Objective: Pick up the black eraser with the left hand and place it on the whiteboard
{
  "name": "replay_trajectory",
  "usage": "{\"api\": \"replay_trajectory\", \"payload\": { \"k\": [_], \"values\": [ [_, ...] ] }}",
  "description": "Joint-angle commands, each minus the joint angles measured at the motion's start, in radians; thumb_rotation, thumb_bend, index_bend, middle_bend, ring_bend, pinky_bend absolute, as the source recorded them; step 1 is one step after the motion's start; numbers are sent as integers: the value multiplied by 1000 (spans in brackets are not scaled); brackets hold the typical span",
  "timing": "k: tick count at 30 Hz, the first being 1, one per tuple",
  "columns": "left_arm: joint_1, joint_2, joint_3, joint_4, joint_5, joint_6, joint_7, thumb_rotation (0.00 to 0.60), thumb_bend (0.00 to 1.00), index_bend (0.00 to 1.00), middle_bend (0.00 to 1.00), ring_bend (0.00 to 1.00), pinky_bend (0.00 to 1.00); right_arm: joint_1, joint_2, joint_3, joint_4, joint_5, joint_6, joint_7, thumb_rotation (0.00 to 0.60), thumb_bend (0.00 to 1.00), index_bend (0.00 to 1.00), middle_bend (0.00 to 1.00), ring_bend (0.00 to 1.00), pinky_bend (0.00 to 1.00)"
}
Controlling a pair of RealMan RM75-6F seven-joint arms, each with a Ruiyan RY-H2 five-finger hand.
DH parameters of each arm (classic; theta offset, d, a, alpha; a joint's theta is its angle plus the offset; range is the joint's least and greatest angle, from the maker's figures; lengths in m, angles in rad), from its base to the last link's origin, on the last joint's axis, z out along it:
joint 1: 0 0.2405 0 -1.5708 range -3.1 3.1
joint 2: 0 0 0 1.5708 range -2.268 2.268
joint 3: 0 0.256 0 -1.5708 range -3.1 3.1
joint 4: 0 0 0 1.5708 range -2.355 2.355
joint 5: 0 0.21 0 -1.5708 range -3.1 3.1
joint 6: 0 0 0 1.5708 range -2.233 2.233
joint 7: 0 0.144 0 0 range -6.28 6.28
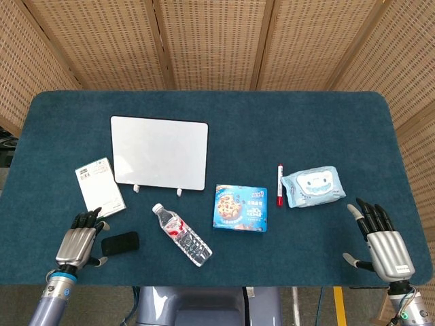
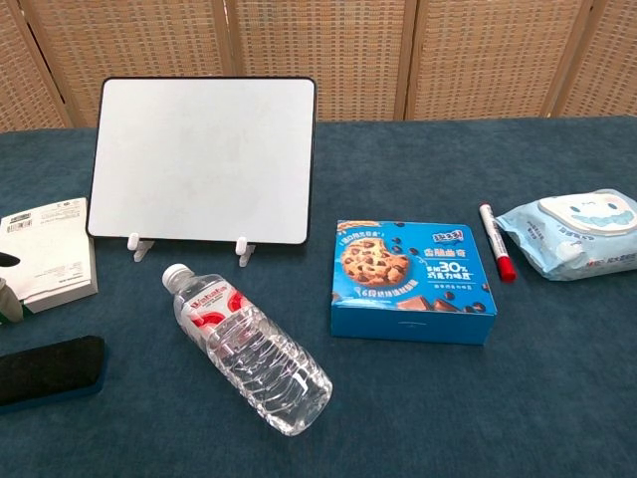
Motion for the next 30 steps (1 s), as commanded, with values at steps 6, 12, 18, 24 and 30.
{"api": "replay_trajectory", "payload": {
  "k": [6,12,18,24,30],
  "values": [
    [-21,-31,-14,12,-31,-9,9,600,0,313,0,0,0,0,-1,0,1,-1,1,0,600,53,0,0,0,0],
    [-43,-54,-22,9,-54,-17,33,600,0,315,0,0,0,0,-2,-3,0,-6,0,-4,600,53,0,0,0,0],
    [-57,-72,-25,4,-74,-9,59,600,0,326,0,0,0,-2,0,0,0,-3,5,3,600,53,0,0,0,0],
    [-65,-85,-25,8,-94,-3,68,600,0,328,0,0,0,-3,2,-1,0,-6,7,7,600,53,0,0,0,0],
    [-76,-102,-21,20,-116,-10,75,600,0,330,0,0,0,-3,2,-2,0,-7,7,6,600,53,0,0,0,0]
  ]
}}
